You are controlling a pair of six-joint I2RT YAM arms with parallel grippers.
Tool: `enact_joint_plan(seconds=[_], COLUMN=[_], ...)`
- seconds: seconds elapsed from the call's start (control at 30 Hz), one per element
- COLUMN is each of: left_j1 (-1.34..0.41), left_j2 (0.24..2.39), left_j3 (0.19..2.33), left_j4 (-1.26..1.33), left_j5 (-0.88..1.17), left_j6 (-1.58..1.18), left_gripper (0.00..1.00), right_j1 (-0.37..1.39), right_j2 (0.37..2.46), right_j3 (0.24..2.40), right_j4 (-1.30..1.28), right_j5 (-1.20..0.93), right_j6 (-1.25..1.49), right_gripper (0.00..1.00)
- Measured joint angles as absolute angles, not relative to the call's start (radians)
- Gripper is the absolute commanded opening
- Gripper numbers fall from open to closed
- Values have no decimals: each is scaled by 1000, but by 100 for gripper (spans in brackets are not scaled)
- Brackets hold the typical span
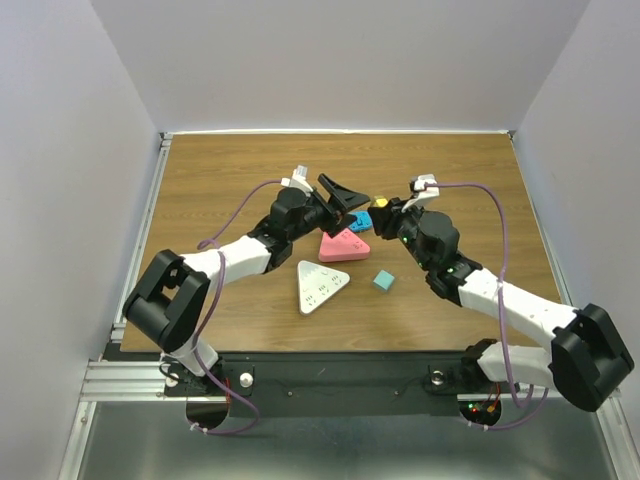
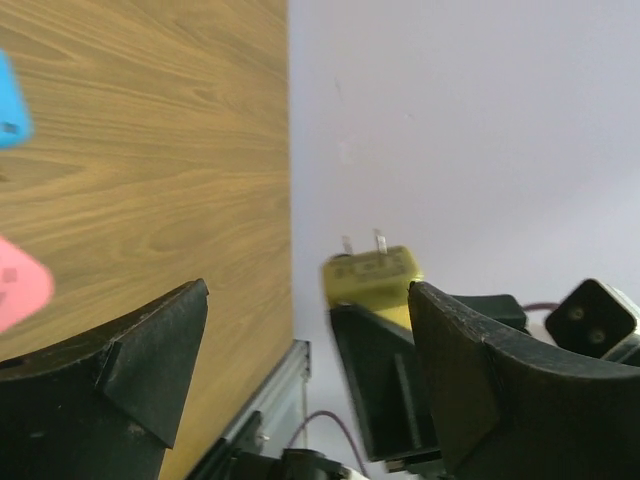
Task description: Insert the plug
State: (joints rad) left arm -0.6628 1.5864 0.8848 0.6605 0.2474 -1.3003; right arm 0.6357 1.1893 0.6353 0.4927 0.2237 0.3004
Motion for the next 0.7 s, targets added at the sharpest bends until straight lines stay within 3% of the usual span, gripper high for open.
enact_joint_plan(seconds=[0.27,0.43,0.7], left_j1=[-618,-623,-662], left_j2=[1377,1188,1122], left_j3=[829,761,623], left_j4=[381,222,58], left_j5=[39,-112,-182], left_j6=[-1037,-909,-869], left_gripper=[92,92,92], right_j1=[635,656,722], right_j2=[1154,1238,1349], right_j3=[635,635,635], right_j4=[314,241,104], right_j5=[190,106,9], right_j6=[346,376,428], right_gripper=[0,1,0])
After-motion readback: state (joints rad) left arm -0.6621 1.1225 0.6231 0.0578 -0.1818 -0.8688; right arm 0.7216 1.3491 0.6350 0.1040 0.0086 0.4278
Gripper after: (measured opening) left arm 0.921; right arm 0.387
